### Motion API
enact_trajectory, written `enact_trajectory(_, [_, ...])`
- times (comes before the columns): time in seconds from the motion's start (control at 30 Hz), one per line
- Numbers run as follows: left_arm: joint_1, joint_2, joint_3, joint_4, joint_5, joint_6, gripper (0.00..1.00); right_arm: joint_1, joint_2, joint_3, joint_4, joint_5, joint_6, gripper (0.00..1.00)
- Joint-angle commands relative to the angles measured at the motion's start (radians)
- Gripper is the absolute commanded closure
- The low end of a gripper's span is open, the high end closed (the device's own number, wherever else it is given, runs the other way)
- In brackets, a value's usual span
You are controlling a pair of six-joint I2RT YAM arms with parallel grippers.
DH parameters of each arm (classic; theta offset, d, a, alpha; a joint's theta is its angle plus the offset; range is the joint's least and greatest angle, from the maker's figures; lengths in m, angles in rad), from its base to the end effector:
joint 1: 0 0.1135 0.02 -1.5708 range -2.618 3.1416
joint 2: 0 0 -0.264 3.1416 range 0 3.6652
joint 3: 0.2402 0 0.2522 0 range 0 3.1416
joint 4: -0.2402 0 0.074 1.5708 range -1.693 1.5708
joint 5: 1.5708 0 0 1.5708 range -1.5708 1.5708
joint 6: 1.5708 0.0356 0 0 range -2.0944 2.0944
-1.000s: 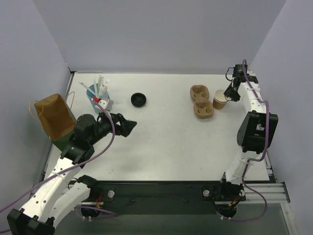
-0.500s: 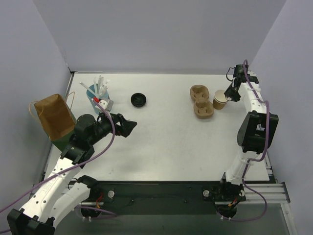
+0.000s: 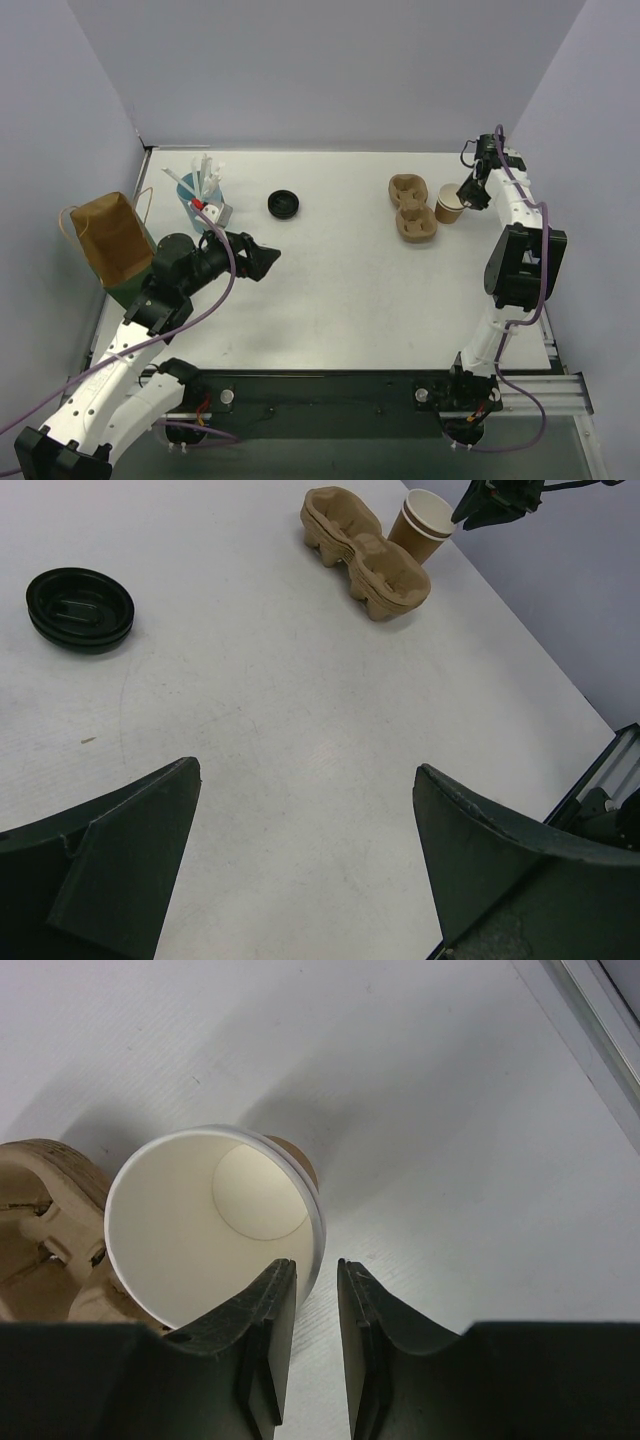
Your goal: Pack the takeout coffee
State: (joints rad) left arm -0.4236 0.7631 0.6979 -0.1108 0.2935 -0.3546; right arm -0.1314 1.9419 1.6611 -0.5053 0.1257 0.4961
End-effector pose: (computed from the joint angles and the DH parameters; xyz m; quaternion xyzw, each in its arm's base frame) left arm 0.1635 -0.0850 0.3210 0.1200 0.7546 -0.3447 0.5453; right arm 0.4406 -0.0627 0.2719 0.3075 0.8698 0.0121 0.3858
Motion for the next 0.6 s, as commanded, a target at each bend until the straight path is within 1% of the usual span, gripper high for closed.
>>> enact_trajectory(0.0, [0.000, -0.002, 0.035, 0.034, 0.016, 0.019, 0.03, -0.007, 0.017, 0.039, -0.022, 0.002, 0.009, 0.75])
enact_trajectory(0.3, [-0.001, -0.002, 0.035, 0.036, 0.018, 0.019, 0.03, -0.007, 0.023, 0.042, -0.018, -0.005, 0.006, 0.79])
enact_trajectory(0.57, [0.000, -0.008, 0.035, 0.033, 0.015, 0.022, 0.03, -0.011, 0.026, 0.043, -0.019, -0.011, 0.009, 0.78])
